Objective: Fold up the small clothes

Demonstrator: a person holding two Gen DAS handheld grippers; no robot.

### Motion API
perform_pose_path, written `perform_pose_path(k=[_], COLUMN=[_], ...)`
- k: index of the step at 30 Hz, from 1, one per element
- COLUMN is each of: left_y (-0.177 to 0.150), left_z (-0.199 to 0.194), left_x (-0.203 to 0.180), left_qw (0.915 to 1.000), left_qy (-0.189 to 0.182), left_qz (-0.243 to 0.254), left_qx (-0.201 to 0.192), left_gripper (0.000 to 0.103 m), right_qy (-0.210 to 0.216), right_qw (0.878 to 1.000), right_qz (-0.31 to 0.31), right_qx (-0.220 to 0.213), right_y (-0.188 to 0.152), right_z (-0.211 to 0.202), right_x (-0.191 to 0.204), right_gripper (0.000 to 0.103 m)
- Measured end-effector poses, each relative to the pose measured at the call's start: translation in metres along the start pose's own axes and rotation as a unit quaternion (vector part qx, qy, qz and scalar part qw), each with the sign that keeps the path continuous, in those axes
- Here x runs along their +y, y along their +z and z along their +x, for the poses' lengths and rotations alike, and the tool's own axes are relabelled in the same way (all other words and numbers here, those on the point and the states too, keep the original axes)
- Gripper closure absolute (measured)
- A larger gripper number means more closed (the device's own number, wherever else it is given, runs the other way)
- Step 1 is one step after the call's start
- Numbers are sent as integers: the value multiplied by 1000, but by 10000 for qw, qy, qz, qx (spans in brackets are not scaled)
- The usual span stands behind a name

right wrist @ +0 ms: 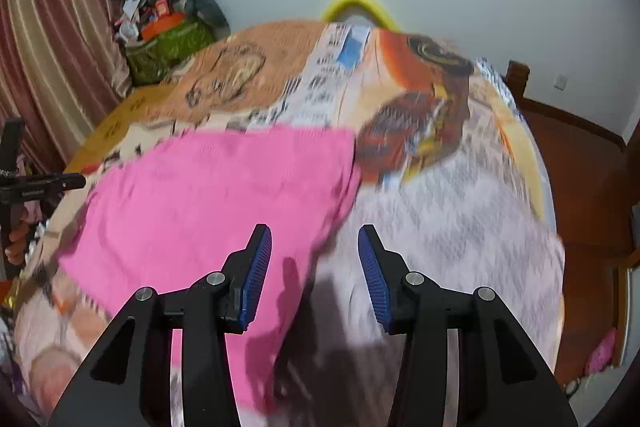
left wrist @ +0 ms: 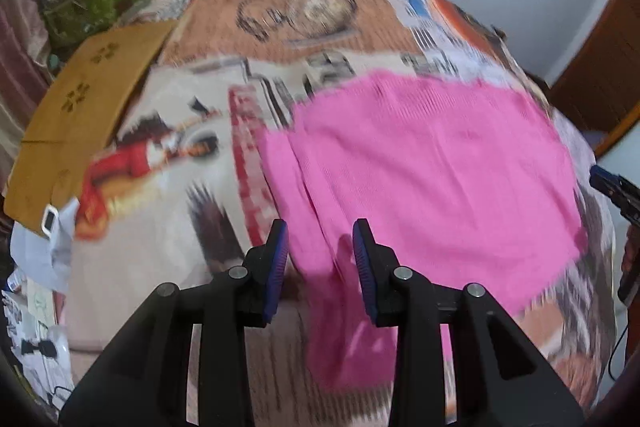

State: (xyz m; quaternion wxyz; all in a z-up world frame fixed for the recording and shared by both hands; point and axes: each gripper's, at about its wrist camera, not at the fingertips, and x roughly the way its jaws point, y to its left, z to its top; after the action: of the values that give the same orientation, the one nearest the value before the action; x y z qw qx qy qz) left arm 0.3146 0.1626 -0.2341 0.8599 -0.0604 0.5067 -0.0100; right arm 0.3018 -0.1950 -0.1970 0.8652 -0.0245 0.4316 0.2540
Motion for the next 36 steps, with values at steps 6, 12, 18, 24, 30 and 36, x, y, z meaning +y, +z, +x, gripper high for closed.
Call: perform_pose_path(k=[6, 12, 18, 24, 30, 36], left_y=[-34, -38, -37, -40, -24, 16], left_z=[22, 17, -6, -8, -18, -16], left_x=[-19, -19, -11, 5, 18, 24], left_qw=[9991, 9997, 9994, 9988, 9981, 9964], left_qy=[66, 118, 309, 396, 458, 630], left_qz=[142, -30, -149, -283, -388, -375], left_qx=[382, 201, -78, 86, -100, -425], left_gripper=[69, 94, 102, 101, 76, 29], right_qy=[114, 63, 114, 142, 211, -60], right_qw=[9991, 9975, 9978, 9975, 9974, 9984], right_qz=[37, -28, 81, -34, -144, -234], right_qx=[416, 707, 647, 684, 667, 506], right_y=[-41, -64, -66, -71, -71, -65], right_z=[2, 11, 10, 13, 11, 0], right_x=[13, 19, 17, 24, 29, 15], right_gripper=[61, 61, 61, 79, 96, 98])
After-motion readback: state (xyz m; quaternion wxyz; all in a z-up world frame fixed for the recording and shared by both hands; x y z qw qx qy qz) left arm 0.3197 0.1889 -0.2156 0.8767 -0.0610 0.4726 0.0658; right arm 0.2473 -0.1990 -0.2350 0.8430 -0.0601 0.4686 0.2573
